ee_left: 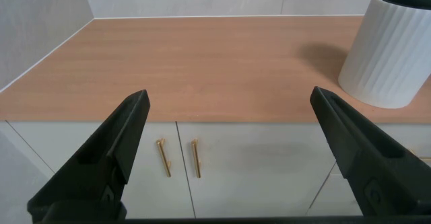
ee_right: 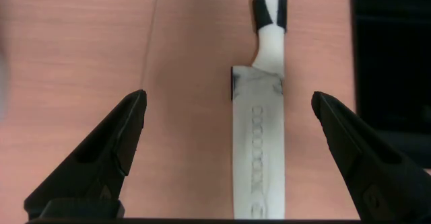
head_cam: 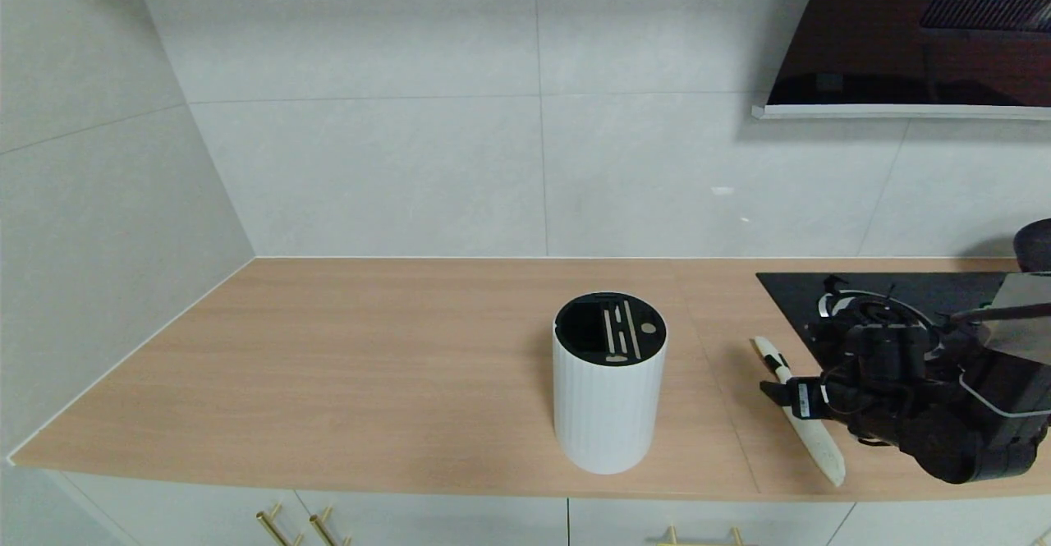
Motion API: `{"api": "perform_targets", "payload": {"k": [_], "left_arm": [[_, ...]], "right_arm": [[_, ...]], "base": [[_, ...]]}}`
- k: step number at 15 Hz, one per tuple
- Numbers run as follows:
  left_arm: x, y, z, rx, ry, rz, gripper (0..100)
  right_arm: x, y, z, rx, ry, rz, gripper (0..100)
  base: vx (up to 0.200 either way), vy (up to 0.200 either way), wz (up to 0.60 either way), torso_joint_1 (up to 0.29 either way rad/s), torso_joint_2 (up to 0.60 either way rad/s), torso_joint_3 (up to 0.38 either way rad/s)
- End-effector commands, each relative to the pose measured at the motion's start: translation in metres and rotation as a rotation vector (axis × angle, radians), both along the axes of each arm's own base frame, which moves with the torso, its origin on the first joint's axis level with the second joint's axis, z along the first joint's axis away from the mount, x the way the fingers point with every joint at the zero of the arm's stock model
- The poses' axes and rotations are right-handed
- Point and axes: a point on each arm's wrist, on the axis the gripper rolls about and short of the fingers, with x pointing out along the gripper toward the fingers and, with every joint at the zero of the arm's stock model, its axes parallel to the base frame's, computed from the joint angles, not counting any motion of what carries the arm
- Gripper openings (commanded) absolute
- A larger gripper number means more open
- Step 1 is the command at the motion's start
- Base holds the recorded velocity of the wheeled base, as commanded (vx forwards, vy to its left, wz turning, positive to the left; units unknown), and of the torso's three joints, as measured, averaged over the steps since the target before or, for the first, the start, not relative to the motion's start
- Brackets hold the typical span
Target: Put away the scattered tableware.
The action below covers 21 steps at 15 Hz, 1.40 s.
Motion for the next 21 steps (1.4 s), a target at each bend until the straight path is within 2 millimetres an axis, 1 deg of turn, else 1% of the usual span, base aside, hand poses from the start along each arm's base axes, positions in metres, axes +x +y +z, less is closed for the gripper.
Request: {"api": "perform_targets", "payload": {"k": [1,4,8,16,17,21], "left_arm": [[0.0,0.0,0.0,0.0,0.001,0.0,100],[0.0,0.0,0.0,0.0,-0.001,0.0,100],[0.0,0.0,0.0,0.0,0.001,0.0,100],[0.0,0.0,0.0,0.0,-0.001,0.0,100],[0.0,0.0,0.0,0.0,0.001,0.0,100],[0.0,0.0,0.0,0.0,0.001,0.0,100]], "right_arm": [[0.006,-0.005,-0.021,-0.003,0.041,-0.015,100],[0.012,-0.007,-0.03,-0.002,0.046,-0.02,100],[0.015,-0.006,-0.042,-0.02,0.027,-0.042,100],[0.018,-0.007,-0.045,-0.021,0.022,-0.049,100],[0.019,-0.007,-0.045,-0.021,0.022,-0.049,0],[0.02,-0.007,-0.052,-0.024,0.033,-0.05,0]], "base": [[0.0,0.0,0.0,0.0,0.0,0.0],[0.0,0.0,0.0,0.0,0.0,0.0],[0.0,0.0,0.0,0.0,0.0,0.0],[0.0,0.0,0.0,0.0,0.0,0.0],[0.0,0.0,0.0,0.0,0.0,0.0],[0.0,0.0,0.0,0.0,0.0,0.0]]}}
